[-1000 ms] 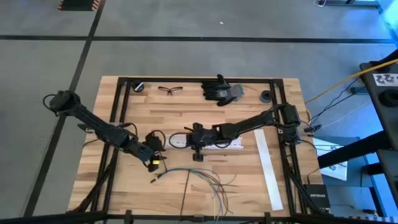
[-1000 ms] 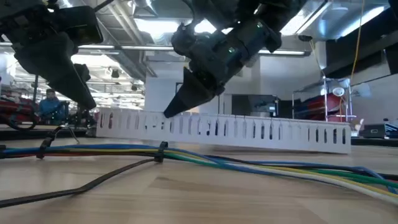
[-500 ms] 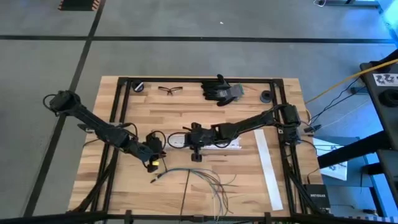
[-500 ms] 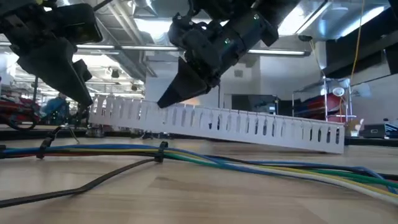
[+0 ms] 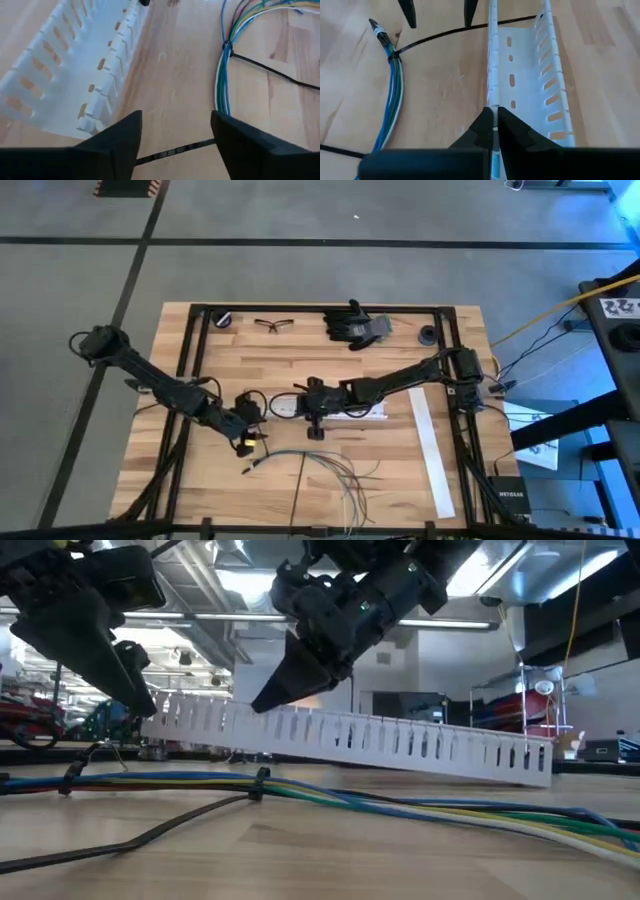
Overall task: Ziptie cables
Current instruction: Move the white cable duct to the center, then put the wrapped cables into the white cable duct
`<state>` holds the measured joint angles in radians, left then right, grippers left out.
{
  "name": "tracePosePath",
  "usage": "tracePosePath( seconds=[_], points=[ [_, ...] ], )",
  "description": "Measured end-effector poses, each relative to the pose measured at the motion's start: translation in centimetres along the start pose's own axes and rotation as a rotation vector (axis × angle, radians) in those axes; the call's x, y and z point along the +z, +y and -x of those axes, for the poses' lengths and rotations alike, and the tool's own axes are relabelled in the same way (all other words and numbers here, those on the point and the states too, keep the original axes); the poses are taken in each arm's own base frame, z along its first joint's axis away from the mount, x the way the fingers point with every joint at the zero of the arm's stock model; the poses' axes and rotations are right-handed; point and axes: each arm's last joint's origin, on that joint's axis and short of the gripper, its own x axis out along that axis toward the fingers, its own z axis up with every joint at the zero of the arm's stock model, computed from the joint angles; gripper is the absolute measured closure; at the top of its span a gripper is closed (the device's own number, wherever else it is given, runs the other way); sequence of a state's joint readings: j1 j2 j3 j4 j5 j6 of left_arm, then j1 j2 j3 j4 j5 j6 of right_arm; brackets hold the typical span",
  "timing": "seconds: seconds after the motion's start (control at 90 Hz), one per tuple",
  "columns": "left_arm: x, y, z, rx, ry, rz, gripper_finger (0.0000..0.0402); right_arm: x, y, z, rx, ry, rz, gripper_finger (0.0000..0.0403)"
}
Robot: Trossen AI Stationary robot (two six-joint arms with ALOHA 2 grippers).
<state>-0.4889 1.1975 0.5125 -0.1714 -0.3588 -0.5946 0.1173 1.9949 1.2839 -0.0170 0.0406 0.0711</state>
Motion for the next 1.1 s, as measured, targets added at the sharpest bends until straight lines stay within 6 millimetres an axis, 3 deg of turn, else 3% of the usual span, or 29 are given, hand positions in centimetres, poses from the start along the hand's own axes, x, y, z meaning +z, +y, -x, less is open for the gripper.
tracePosePath(
  seconds=[0.178,0.367,0.578,0.778,1.1],
  points=[
    [1.4,-0.3,1.4,0.013,0.02,-0.062,0.018,0.0,-0.2,0.2,-0.023,0.008,-0.01,0.0373],
    [2.6,-0.2,3.4,0.02,0.034,-0.083,0.0192,1.0,-0.5,1.0,-0.069,-0.021,-0.009,0.0285],
    [1.9,-0.4,4.7,-0.016,0.069,-0.04,0.0194,3.5,-0.2,2.3,-0.057,0.066,0.067,0.0201],
    [0.7,-2.0,5.0,-0.084,0.118,-0.045,0.0194,4.5,2.6,3.7,0.04,0.152,0.121,0.0181],
    [-1.5,-4.8,2.8,-0.09,0.188,-0.001,0.0194,0.5,8.1,3.1,0.005,0.181,0.155,0.018]
  ],
)
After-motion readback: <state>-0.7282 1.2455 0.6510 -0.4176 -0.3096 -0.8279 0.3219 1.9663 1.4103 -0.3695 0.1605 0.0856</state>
